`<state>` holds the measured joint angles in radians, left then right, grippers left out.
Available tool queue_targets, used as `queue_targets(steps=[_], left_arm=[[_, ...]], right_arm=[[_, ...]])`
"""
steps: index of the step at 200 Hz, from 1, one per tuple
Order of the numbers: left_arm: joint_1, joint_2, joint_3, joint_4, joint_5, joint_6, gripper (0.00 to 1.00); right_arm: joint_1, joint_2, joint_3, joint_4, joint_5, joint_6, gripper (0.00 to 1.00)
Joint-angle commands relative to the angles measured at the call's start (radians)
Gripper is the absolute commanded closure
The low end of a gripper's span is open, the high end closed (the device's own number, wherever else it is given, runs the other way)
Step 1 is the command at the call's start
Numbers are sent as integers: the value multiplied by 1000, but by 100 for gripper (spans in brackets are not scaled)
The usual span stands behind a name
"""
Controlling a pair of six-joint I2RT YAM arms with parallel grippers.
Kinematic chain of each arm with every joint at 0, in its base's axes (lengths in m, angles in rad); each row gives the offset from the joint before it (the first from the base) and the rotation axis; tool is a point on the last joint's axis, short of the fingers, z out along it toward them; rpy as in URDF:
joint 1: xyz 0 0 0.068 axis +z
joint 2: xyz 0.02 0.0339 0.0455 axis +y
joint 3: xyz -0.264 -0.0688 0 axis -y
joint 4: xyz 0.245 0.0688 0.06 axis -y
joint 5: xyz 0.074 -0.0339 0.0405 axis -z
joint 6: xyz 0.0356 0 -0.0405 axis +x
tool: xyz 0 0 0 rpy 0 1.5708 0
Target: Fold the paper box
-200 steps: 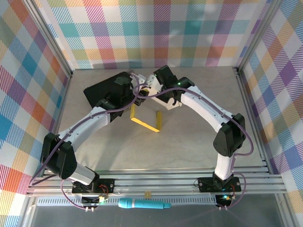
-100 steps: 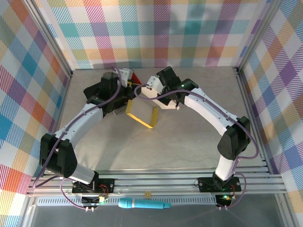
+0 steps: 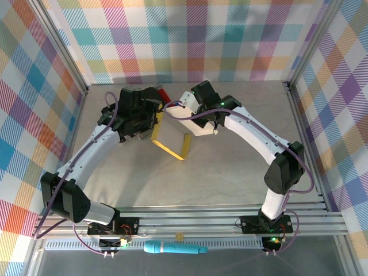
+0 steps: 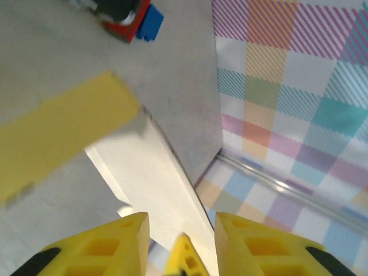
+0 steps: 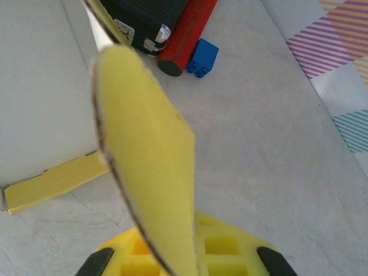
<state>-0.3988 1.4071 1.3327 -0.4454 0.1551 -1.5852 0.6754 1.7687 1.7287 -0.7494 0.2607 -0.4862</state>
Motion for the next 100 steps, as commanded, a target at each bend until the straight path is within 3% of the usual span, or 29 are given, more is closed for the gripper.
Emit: queue_targets(steps=[1, 20, 39, 100], left_arm=[[-41, -28, 30, -61, -80, -364, 65], [-73, -8, 38, -79, -122, -437, 60], [-77, 25, 14, 9, -133, -487, 58], [-90, 152, 45, 135, -131, -525, 56]], right_arm=[[12, -11, 28, 4, 7, 27, 100], [18, -12, 29, 5, 12, 29, 100], [22, -14, 29, 7, 17, 33, 100], [39, -17, 26, 8, 23, 35, 100]])
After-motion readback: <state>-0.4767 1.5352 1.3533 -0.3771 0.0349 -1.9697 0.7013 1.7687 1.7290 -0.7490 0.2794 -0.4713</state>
